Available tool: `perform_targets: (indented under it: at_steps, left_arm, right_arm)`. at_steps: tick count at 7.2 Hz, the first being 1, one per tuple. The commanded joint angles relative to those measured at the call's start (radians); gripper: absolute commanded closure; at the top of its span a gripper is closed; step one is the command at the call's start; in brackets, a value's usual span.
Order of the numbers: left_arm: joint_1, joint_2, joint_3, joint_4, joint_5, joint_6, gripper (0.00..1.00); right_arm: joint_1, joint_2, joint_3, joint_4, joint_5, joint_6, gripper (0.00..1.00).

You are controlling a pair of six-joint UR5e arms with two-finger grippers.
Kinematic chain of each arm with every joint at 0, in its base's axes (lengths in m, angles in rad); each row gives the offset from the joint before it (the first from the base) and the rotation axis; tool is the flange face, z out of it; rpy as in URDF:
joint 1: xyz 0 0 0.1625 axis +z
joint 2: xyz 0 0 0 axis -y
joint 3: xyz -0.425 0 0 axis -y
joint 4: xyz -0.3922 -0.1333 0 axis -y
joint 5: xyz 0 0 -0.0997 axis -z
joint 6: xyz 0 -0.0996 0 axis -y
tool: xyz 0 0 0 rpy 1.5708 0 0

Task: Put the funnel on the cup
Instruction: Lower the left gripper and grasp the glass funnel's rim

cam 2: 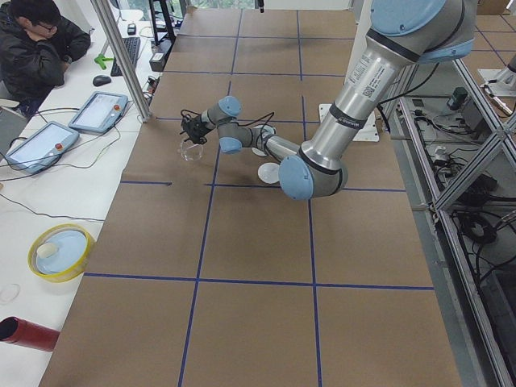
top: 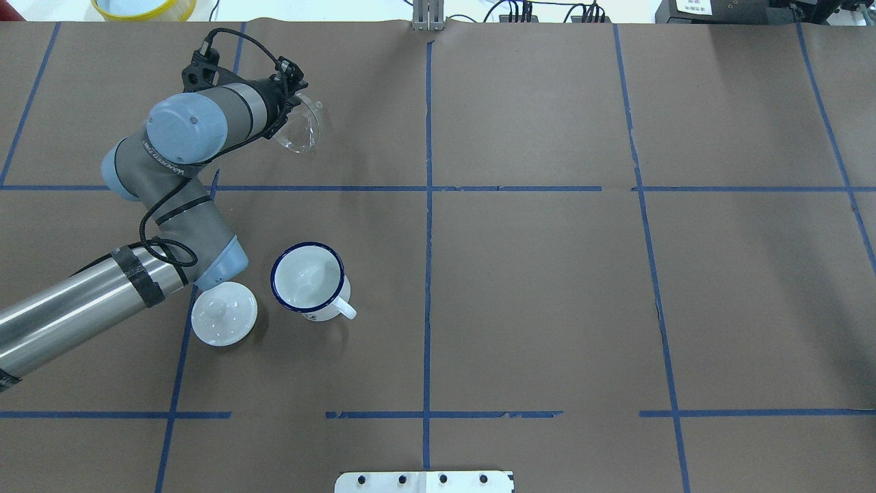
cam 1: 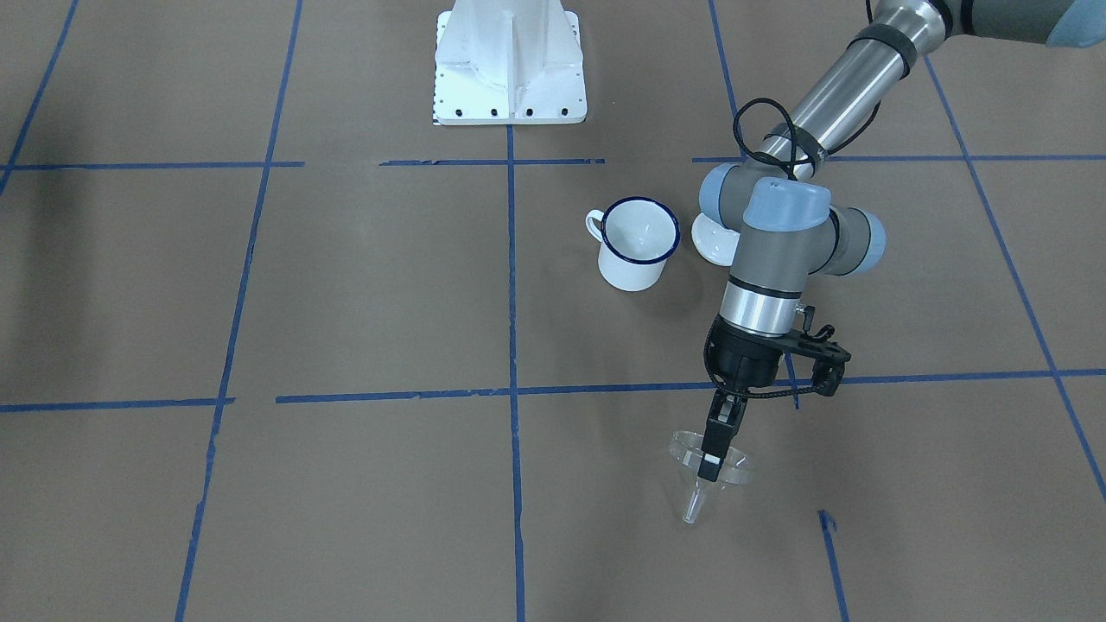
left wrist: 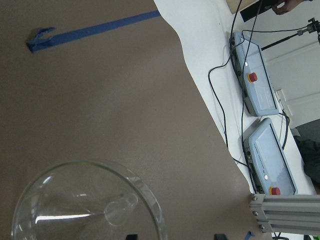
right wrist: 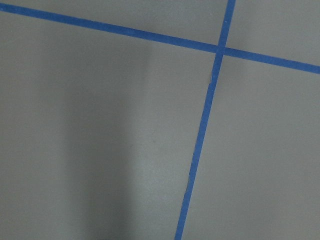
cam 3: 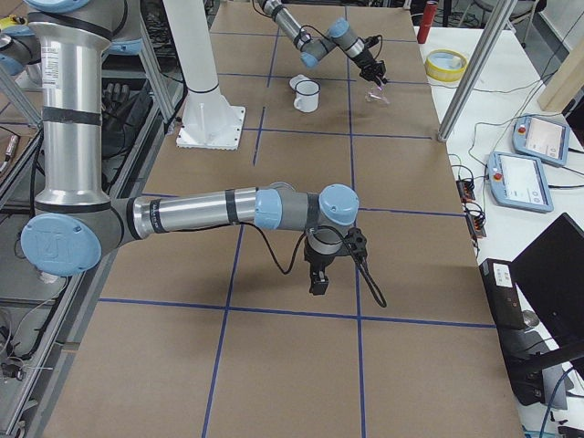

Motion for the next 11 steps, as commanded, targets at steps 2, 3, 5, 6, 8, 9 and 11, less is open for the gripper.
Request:
perform_targets:
  at_steps: [2, 3, 5, 6, 8, 9, 11]
  left_arm:
    - [0.000, 0.001, 0.009, 0.000, 0.006, 0.001, 0.64]
    - [0.000, 0.001, 0.009, 0.000, 0.007, -0.001, 0.72]
    - [0.000, 0.001, 0.006, -0.019, 0.006, 0.002, 1.00]
    - [-0.003, 0.000, -0.005, -0.032, 0.006, 0.004, 1.00]
    - [-0.014, 0.007, -0.139, -0.019, 0.000, 0.016, 1.00]
    - [-0.014, 0.010, -0.187, -0.004, -0.014, 0.016, 1.00]
    - [-0.014, 0.013, -0.363, 0.244, -0.150, 0.074, 1.00]
  right_arm:
    - [0.000, 0.000, 0.000, 0.000, 0.000, 0.000, 0.00]
    - [0.000, 0.000, 0.000, 0.000, 0.000, 0.000, 0.00]
    - [0.000, 0.000, 0.000, 0.000, 0.000, 0.000, 0.00]
    - [0.000, 0.000, 0.000, -0.001, 0.000, 0.000, 0.00]
    - [0.000, 0.000, 0.000, 0.000, 0.000, 0.000, 0.00]
    - [0.000, 0.000, 0.000, 0.000, 0.000, 0.000, 0.00]
    - [0.000, 0.000, 0.000, 0.000, 0.000, 0.000, 0.00]
